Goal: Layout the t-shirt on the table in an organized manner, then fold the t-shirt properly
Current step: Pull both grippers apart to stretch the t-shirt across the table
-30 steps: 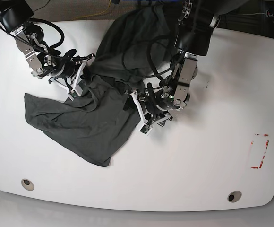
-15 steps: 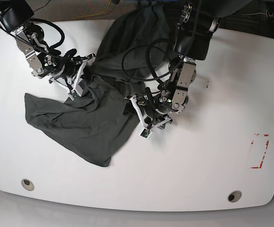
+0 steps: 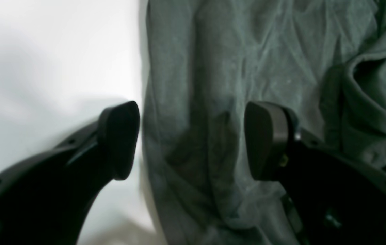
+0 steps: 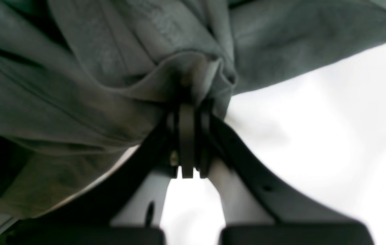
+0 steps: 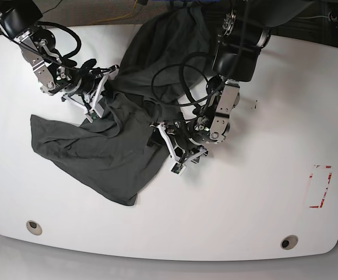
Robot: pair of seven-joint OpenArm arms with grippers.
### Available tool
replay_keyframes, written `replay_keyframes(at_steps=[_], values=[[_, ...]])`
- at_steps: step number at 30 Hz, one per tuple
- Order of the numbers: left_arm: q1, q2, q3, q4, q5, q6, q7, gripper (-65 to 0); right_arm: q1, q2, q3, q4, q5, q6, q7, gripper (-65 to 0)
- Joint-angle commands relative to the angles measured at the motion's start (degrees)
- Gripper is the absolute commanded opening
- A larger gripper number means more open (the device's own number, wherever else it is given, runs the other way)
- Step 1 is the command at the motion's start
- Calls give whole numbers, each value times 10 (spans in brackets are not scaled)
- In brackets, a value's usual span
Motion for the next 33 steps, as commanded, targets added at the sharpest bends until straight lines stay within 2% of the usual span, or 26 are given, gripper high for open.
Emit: replay_keyframes(at_steps=[1, 9, 14, 16, 20, 28, 33], values=[[-1, 2, 2, -3, 5, 4, 38, -231, -4, 2, -3, 0, -2, 2, -28, -650], [1, 2, 31, -1, 5, 4, 38, -384, -4, -7, -3, 0, -2, 2, -28, -650], [1, 1, 31, -4, 8, 4, 38, -592, -4, -8, -3, 0, -3, 2, -28, -650], [1, 1, 30, -3, 7, 4, 38, -638, -4, -9, -3, 0, -3, 2, -28, -650], [1, 1, 26, 0, 5, 4, 38, -624, -4, -9, -3, 0, -3, 2, -28, -650], [0, -1, -25, 1, 4, 4, 39, -624, -5, -8, -3, 0, -3, 2, -28, -650], [-1, -30, -57, 7, 5, 4, 39, -624, -5, -5, -3, 0, -3, 2, -28, -650]])
